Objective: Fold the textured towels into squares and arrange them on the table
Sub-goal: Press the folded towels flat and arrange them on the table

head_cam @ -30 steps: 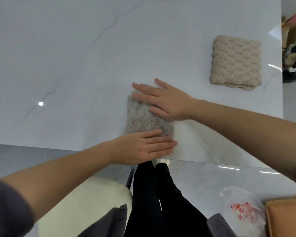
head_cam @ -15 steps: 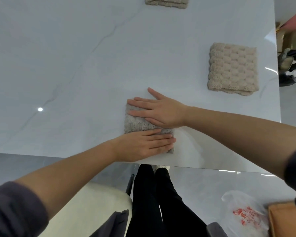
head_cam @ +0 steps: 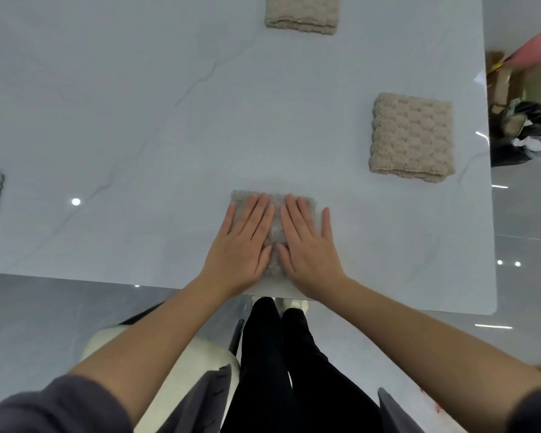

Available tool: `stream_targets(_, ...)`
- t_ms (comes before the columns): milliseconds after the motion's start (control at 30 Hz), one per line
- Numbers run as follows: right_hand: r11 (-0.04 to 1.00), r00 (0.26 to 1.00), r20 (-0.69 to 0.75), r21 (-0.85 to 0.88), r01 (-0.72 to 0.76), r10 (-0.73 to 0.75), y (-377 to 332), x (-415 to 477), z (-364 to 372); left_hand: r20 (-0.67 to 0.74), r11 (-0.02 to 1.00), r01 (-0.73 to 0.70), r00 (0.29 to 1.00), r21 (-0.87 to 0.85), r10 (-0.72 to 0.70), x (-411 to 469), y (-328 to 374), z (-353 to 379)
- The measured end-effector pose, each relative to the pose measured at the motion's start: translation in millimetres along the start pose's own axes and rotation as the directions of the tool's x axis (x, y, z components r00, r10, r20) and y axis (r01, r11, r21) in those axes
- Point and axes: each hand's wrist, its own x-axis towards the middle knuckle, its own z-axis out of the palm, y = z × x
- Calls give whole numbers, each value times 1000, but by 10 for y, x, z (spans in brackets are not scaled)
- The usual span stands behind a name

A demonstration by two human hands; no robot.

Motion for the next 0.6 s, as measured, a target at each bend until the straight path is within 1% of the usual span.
stream_targets(67,1000,1000,14,-15,-23,23,-2,15,12,32,1000,24,999,10,-25,5,-9,19)
stream_targets(233,999,999,43,-32,16,-15,9,22,-67,78,996,86,993,7,-87,-13,10,-18)
stream_targets(367,999,998,24,16,51,-51,120,61,-182,47,987,149,988,-59,-146,50,98,-122)
stream_targets(433,997,997,22,29,71,-72,215,79,-241,24,984,157,987,-81,-156,94,175,-167)
stream_targets(600,994,991,81,50,101,-105,597,101,-395,17,968,195,981,-157,-195,286,518,-181)
